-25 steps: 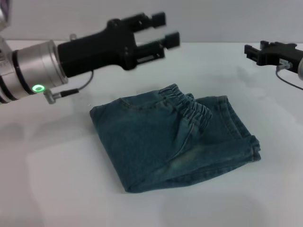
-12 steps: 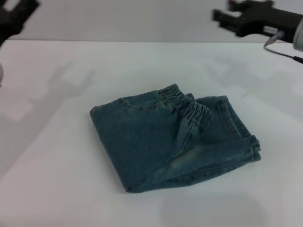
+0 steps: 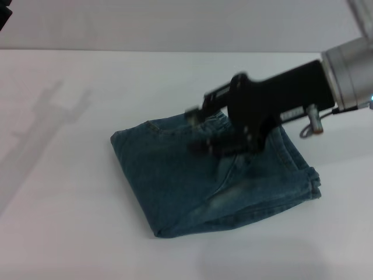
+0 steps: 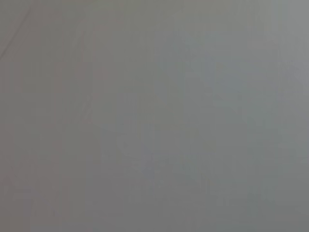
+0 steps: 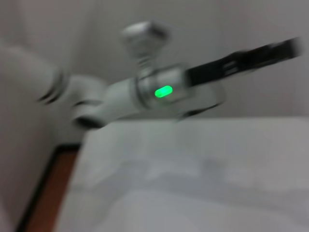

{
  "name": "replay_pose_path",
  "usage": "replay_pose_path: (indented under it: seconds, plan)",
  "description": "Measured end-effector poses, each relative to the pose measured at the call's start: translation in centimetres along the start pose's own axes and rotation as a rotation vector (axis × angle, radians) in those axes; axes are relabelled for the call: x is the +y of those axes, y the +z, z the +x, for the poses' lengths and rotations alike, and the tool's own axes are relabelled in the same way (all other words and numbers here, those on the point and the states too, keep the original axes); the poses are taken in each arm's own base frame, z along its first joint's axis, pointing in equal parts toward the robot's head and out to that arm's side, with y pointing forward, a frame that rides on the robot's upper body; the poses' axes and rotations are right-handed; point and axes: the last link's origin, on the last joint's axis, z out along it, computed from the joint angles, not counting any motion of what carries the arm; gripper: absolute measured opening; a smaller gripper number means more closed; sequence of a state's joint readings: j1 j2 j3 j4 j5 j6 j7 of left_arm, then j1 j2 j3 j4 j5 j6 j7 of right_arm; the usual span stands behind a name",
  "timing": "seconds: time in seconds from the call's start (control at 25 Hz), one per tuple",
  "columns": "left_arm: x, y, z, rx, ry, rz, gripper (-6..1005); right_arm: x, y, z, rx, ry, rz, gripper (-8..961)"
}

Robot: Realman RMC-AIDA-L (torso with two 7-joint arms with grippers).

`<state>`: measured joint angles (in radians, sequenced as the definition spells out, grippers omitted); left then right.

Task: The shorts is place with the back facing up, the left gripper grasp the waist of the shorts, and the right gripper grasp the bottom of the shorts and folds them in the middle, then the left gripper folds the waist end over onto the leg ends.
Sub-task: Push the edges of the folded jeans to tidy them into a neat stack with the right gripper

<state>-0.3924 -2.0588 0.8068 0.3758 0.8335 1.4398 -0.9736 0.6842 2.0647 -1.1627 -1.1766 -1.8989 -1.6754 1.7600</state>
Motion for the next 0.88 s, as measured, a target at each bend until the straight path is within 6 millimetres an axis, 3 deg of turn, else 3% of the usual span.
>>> replay_pose_path:
  seconds: [0.28, 0.48, 0.88]
  plan:
    - [-0.1, -0.3, -0.3, -0.008, -0.009, 0.016, 859, 1.0, 2.0, 0.2, 0.168, 0.0, -0.128, 469]
    - [-0.1, -0.4, -0.5, -0.011, -0.015, 0.021, 859, 2.2, 5.1, 1.2, 0.267, 0.011, -0.247, 469]
    - [-0.1, -0.4, -0.7, -0.013, -0.014, 0.027, 859, 2.6, 9.3, 3.4, 0.385, 0.006, -0.27, 470]
